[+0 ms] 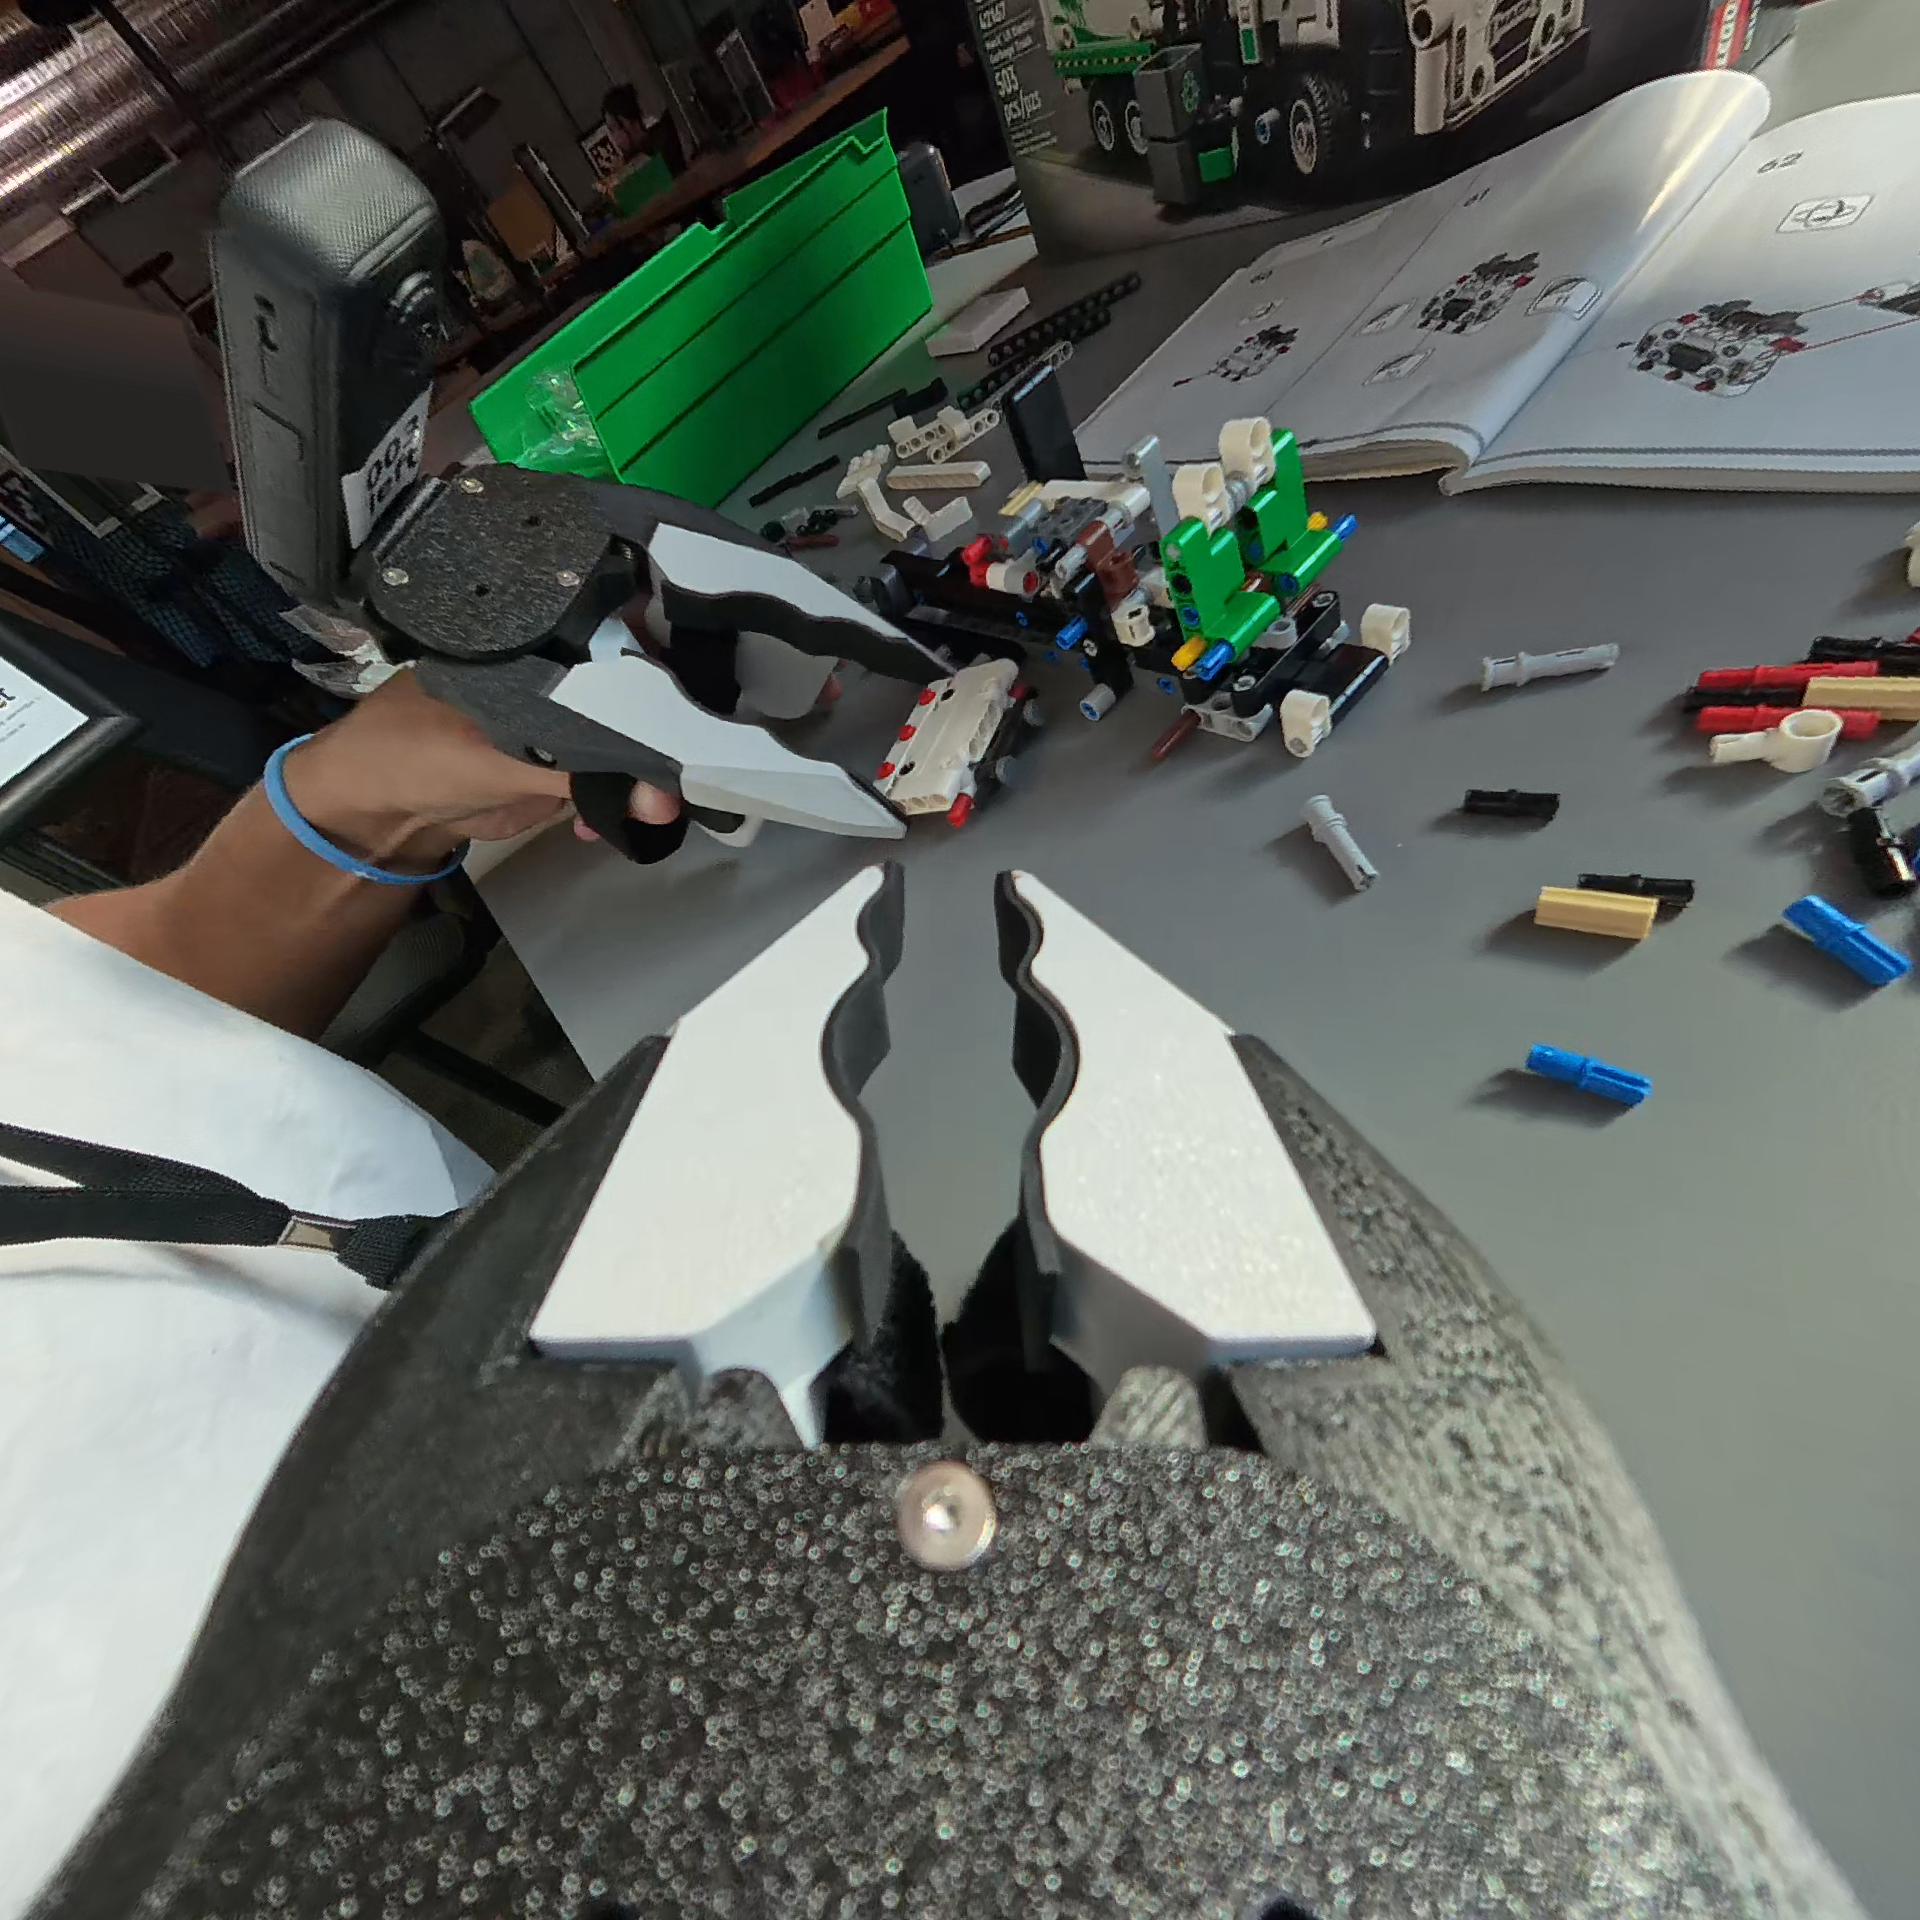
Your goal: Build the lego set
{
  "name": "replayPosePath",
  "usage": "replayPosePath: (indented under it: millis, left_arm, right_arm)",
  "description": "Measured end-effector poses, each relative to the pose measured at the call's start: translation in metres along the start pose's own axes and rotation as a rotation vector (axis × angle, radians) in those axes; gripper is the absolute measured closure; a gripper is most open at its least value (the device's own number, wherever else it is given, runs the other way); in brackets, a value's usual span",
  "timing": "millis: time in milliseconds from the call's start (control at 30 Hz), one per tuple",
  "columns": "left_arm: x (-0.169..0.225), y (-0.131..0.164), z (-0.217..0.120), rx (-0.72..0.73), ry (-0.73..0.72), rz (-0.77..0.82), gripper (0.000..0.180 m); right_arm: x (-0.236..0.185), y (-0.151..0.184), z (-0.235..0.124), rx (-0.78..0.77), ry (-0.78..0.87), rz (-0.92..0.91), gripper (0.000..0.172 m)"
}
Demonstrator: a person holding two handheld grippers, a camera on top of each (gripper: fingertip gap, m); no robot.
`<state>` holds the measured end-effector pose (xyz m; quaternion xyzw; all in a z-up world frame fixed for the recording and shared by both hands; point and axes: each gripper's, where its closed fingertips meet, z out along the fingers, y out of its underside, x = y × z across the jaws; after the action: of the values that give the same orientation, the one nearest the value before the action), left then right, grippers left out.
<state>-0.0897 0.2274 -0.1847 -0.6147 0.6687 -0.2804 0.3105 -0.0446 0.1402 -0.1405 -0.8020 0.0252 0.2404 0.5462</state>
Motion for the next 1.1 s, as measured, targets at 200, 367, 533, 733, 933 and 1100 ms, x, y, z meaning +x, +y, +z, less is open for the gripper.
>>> replayPosePath:
  millis: [200, 367, 533, 733, 933, 1100]
  left_arm:
    - [0.019, 0.001, -0.003, 0.000, 0.031, 0.070, 0.125]
    - [0.042, 0.007, -0.012, 0.015, 0.104, 0.166, 0.125]
    - [0.032, 0.011, -0.016, -0.017, 0.030, 0.029, 0.125]
    - [0.032, 0.015, -0.023, -0.053, -0.052, -0.020, 0.124]
    - [0.039, 0.014, -0.021, -0.024, -0.048, -0.057, 0.124]
    - [0.045, 0.004, -0.031, 0.057, 0.023, -0.095, 0.109]
  right_arm:
    - [-0.001, -0.001, 0.002, 0.005, 0.022, -0.038, 0.155]
    - [-0.017, 0.007, 0.014, -0.087, -0.007, -0.194, 0.162]
    - [-0.015, 0.015, 0.028, -0.203, 0.047, -0.284, 0.163]
    - [-0.024, 0.006, 0.041, -0.164, -0.025, -0.176, 0.161]
    - [-0.012, 0.000, 0.038, -0.142, 0.024, -0.174, 0.159]
    - [0.004, -0.033, 0.017, 0.055, 0.097, -0.116, 0.151]
